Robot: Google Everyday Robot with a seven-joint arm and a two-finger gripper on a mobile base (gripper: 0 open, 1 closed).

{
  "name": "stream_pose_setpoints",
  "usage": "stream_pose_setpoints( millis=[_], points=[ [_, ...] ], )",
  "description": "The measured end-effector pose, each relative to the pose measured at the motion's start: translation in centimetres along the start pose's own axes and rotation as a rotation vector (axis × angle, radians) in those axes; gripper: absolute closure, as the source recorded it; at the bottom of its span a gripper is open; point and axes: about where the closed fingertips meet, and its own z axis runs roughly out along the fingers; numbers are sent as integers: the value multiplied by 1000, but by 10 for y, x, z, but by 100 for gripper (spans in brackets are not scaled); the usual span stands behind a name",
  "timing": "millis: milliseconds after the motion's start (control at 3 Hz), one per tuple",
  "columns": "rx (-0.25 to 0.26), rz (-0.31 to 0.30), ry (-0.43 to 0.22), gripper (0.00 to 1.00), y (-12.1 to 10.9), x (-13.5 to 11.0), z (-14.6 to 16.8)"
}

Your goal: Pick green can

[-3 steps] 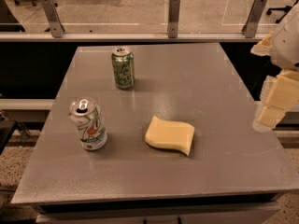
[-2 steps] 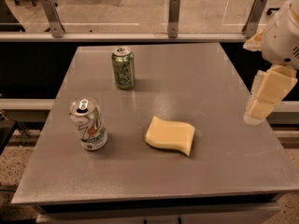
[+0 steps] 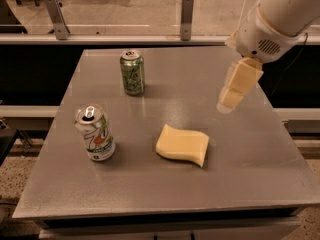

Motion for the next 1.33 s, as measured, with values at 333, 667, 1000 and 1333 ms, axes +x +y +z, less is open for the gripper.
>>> stream_pose_setpoints(
  millis=[333, 667, 1000, 1333],
  points=[
    [-13, 29, -57, 0, -21, -42, 33],
    [-8, 59, -92, 0, -39, -73, 58],
    [-7, 88, -121, 0, -53, -104, 86],
    [-2, 121, -151, 0, -65, -133, 113]
  ],
)
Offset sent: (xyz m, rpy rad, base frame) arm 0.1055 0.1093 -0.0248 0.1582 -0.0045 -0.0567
